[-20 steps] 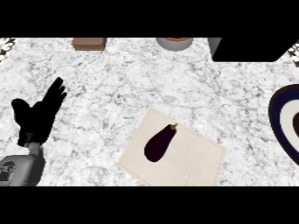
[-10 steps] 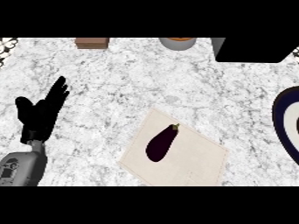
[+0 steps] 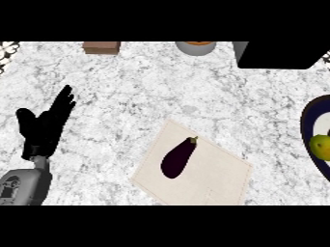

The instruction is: Pick the pear from the placemat and place it in the plate

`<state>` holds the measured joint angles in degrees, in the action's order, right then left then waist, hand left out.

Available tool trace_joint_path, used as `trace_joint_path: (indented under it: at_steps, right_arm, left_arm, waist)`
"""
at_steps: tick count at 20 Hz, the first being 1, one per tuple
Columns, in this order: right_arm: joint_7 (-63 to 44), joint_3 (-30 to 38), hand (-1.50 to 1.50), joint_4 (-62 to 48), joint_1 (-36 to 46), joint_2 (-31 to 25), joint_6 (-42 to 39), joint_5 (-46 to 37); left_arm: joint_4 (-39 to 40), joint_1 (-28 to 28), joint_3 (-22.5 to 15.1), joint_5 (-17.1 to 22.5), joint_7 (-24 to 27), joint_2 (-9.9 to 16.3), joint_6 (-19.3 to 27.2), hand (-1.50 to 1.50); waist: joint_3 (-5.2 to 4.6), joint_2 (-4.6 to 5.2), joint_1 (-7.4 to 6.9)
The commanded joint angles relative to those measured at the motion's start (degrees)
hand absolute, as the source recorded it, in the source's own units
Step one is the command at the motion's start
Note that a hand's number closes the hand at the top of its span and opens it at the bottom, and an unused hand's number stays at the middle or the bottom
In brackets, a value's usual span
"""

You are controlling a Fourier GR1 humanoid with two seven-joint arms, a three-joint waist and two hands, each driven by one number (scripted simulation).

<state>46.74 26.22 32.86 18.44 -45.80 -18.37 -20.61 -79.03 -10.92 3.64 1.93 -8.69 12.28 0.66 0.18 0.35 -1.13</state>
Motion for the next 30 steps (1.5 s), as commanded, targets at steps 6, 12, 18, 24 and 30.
trace_joint_path:
  at_steps: [6, 12, 18, 24, 30]
  right_arm:
    - [5.7, 7.3, -1.50, -1.1, 3.5, -2.1, -18.6, 15.0]
    - [-10.2, 8.3, -1.50, -6.2, 3.8, -4.9, -31.7, 22.5]
    - [-12.8, 9.2, -1.50, -7.9, 1.3, -6.8, -38.8, 27.1]
    - [-11.2, 9.7, -1.50, -7.5, -1.0, -7.7, -39.7, 29.0]
    - [-12.3, 10.6, -1.50, -8.7, -2.2, -9.9, -38.8, 30.7]
  left_arm:
    - [-0.4, 0.7, 1.4, 0.9, -1.1, 0.6, -0.2, 0.00]
    - [-1.4, 2.0, 0.9, 0.6, 0.0, 0.7, -1.0, 0.00]
    - [-2.8, 1.6, 2.0, 1.7, -1.5, 1.8, -1.8, 0.00]
    - [-1.3, 1.8, 0.6, 0.4, -0.1, -0.5, -0.4, 0.00]
    - [-2.6, 2.8, 1.0, 0.5, -0.5, 0.3, -0.8, 0.00]
  waist:
    - [-0.11, -0.58, 1.62]
    - [-0.12, -0.49, 1.49]
    - [0.05, -0.31, 1.07]
    - [0.20, 0.04, 1.04]
    - [0.35, 0.11, 0.31]
